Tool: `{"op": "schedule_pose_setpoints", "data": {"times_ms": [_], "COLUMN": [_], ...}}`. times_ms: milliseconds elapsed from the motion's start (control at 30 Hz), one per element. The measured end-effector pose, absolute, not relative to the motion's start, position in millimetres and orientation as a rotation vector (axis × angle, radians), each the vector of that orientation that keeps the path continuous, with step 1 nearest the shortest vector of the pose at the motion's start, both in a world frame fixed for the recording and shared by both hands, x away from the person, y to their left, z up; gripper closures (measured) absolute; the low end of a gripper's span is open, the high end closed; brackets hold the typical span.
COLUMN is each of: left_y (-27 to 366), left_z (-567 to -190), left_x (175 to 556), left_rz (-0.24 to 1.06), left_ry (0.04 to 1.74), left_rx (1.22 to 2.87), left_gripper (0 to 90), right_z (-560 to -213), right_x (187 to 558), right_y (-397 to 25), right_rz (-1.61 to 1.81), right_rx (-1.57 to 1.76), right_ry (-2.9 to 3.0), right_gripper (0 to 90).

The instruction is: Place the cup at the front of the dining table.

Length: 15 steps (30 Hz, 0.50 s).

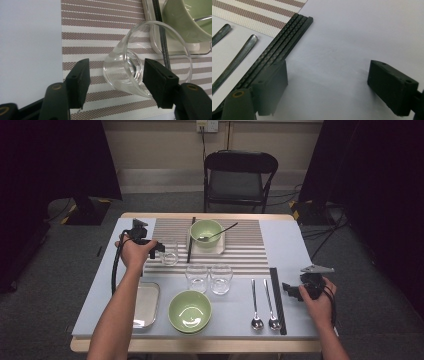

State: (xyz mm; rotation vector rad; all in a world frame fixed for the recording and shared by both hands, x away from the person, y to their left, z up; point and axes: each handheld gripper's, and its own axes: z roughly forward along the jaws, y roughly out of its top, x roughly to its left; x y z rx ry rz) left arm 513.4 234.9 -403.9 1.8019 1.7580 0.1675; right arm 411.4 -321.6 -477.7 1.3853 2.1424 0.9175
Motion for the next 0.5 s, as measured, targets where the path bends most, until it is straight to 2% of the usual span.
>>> {"op": "schedule_pose_setpoints", "data": {"times_ms": [500], "left_y": [240.6], "left_z": [-397.8], "left_x": [509.2], "left_rz": [0.159], "left_ry": [1.715], "left_rx": [1.809], "left_gripper": [29.8], "right_z": [-477.6], "right_x": [411.4], "right_y": [-321.5], "right_rz": [0.915], "right_rx": [1.385], "right_ry": [2.14], "right_gripper": [15.2]}}
